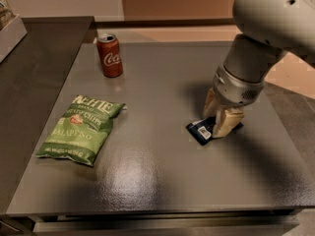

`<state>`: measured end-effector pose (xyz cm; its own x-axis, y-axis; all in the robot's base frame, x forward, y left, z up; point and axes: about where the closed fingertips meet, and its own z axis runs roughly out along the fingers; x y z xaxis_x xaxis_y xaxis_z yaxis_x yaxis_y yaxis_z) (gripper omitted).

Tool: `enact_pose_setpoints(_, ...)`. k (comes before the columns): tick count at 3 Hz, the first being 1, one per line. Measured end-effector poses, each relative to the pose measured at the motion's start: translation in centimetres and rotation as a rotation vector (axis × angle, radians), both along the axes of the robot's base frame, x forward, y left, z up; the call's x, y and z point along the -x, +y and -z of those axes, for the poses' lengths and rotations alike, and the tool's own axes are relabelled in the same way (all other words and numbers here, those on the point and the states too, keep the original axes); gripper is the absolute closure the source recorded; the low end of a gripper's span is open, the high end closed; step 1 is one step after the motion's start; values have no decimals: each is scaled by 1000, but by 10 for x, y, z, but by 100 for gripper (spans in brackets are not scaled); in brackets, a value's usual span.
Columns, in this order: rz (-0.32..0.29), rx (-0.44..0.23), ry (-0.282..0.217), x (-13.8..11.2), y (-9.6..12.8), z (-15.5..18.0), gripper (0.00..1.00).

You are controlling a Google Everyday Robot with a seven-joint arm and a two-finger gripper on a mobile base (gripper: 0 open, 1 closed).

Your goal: Move rxbar blueberry near green jalapeno chip bag

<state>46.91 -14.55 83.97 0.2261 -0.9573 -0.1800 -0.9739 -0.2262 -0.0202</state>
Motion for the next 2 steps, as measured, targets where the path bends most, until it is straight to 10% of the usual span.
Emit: enact_pose_setpoints(2,-9,-42,-33,-2,30,-31,100)
